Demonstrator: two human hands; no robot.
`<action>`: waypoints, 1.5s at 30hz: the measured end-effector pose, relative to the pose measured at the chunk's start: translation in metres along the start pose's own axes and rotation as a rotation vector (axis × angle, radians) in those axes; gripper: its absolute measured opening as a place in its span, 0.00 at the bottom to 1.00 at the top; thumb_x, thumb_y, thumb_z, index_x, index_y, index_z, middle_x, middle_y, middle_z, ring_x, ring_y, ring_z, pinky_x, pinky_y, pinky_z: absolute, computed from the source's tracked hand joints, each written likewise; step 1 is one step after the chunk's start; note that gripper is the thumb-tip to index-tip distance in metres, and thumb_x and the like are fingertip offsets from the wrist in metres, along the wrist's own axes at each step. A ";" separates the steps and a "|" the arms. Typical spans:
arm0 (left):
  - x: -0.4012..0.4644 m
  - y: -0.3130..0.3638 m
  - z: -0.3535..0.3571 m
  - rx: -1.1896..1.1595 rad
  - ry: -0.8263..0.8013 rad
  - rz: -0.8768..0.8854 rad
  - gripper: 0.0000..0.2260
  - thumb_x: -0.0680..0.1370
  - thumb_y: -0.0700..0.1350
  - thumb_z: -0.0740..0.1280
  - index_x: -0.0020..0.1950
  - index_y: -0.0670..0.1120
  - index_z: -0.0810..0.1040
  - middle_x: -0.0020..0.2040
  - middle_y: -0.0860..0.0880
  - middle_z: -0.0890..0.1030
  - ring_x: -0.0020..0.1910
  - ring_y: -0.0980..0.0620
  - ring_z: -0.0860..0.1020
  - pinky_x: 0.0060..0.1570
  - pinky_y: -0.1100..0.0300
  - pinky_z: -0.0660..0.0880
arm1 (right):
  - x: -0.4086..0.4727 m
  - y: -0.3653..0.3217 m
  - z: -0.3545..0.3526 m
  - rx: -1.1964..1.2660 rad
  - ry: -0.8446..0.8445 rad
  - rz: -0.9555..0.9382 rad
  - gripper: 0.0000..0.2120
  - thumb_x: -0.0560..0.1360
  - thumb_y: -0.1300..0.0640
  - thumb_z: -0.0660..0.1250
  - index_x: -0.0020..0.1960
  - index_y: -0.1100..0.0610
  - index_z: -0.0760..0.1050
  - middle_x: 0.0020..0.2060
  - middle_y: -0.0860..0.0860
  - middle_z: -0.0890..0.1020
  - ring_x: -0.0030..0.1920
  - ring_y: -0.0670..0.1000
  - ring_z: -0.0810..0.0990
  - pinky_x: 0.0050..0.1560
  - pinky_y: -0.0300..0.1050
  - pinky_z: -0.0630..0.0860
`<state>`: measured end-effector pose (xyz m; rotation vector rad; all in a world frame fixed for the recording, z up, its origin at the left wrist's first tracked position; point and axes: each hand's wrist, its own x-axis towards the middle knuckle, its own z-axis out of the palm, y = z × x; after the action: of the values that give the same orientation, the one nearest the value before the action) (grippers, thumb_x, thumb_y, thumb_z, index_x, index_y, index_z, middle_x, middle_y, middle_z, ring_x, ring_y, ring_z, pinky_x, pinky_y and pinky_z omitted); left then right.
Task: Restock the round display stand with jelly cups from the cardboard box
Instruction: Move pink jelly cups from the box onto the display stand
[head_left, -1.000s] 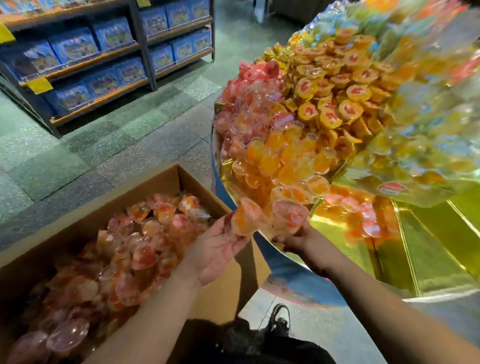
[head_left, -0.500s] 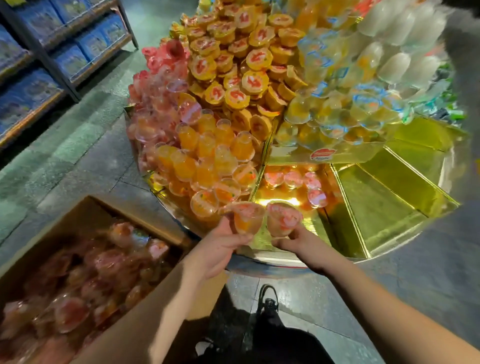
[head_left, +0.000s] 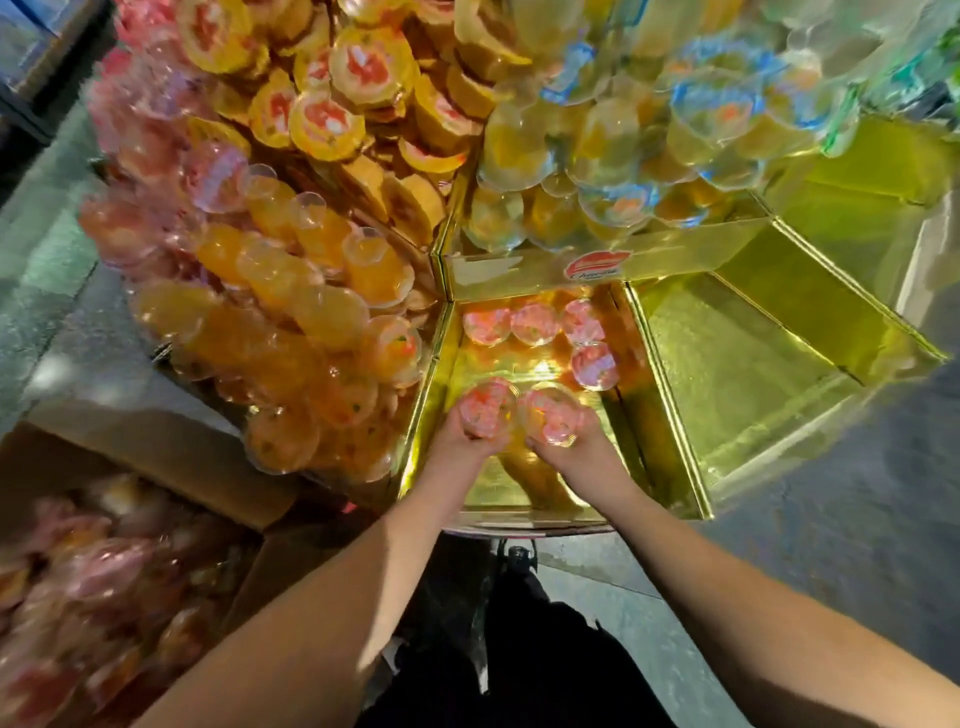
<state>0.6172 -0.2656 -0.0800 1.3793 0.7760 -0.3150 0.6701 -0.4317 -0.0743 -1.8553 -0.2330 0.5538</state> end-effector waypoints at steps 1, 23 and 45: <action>0.007 -0.003 0.006 0.010 0.046 0.001 0.27 0.73 0.35 0.74 0.69 0.48 0.70 0.59 0.50 0.79 0.57 0.52 0.77 0.53 0.66 0.72 | 0.006 0.010 0.001 0.035 0.027 0.020 0.15 0.72 0.67 0.74 0.57 0.56 0.81 0.50 0.48 0.85 0.54 0.49 0.83 0.56 0.41 0.76; 0.110 -0.031 0.033 0.088 0.317 0.099 0.23 0.75 0.41 0.73 0.69 0.50 0.73 0.59 0.54 0.81 0.57 0.58 0.78 0.46 0.75 0.71 | 0.096 0.099 0.054 0.022 0.420 0.363 0.23 0.69 0.47 0.73 0.62 0.52 0.76 0.54 0.50 0.82 0.55 0.49 0.81 0.57 0.53 0.79; 0.027 -0.011 -0.002 0.431 0.059 -0.038 0.24 0.78 0.45 0.69 0.73 0.47 0.68 0.69 0.49 0.73 0.63 0.47 0.75 0.54 0.59 0.71 | 0.038 0.032 0.033 -0.232 0.186 0.580 0.25 0.76 0.53 0.69 0.69 0.60 0.69 0.56 0.55 0.82 0.49 0.54 0.81 0.49 0.46 0.75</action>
<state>0.6287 -0.2593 -0.1062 1.7851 0.8136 -0.4932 0.6839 -0.3994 -0.1229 -2.1916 0.3954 0.7626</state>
